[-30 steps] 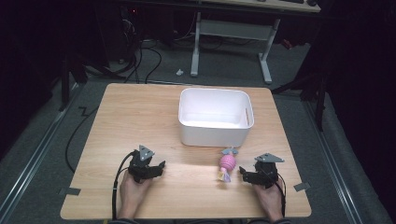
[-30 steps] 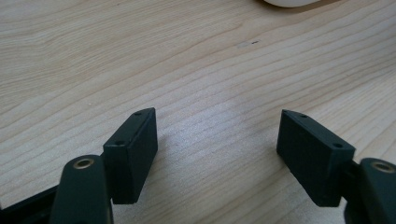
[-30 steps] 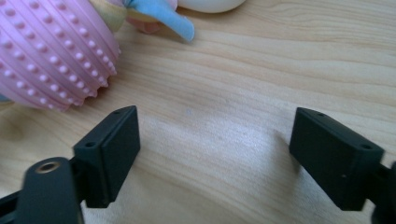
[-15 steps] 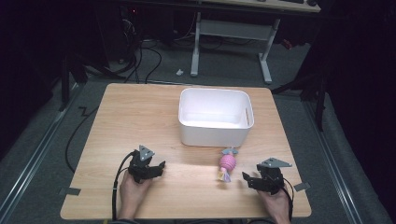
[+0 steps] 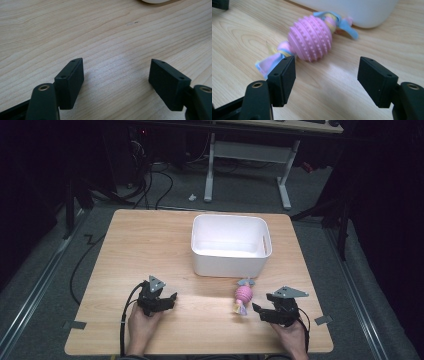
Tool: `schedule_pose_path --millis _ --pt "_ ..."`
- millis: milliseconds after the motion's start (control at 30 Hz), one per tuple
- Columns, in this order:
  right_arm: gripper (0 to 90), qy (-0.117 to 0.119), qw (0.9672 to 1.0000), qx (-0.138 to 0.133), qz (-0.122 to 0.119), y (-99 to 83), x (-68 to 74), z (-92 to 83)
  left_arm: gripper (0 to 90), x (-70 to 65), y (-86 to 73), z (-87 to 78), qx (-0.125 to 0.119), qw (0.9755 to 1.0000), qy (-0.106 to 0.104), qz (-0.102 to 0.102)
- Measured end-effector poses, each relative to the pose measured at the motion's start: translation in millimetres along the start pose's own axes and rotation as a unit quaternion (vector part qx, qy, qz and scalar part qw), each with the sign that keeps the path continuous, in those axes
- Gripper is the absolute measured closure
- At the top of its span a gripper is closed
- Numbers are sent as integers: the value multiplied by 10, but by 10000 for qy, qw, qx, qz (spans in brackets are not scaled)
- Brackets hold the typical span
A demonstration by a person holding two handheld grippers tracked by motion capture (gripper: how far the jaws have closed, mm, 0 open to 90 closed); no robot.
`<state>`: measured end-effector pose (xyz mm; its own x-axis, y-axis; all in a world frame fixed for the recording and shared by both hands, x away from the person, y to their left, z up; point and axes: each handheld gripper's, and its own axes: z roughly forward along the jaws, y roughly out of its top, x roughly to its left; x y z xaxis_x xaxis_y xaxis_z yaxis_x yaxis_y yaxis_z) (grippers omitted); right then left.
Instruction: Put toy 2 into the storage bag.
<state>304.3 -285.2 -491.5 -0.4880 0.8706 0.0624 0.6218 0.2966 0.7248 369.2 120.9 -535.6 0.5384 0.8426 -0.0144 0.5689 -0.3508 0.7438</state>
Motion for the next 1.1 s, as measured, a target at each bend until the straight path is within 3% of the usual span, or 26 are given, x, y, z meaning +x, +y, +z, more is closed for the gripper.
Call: schedule_pose_path --millis 233,533,1100 --pt "309 107 9997 -8 -213 181 118 86 287 0 0 0 -1 10000 -1 -4" --pt "307 88 9991 72 -420 340 165 189 285 -1 0 0 1 10000 -4 -3" --pt "300 96 9990 205 -385 422 158 408 284 -1 -1 -1 1 10000 -5 -3"
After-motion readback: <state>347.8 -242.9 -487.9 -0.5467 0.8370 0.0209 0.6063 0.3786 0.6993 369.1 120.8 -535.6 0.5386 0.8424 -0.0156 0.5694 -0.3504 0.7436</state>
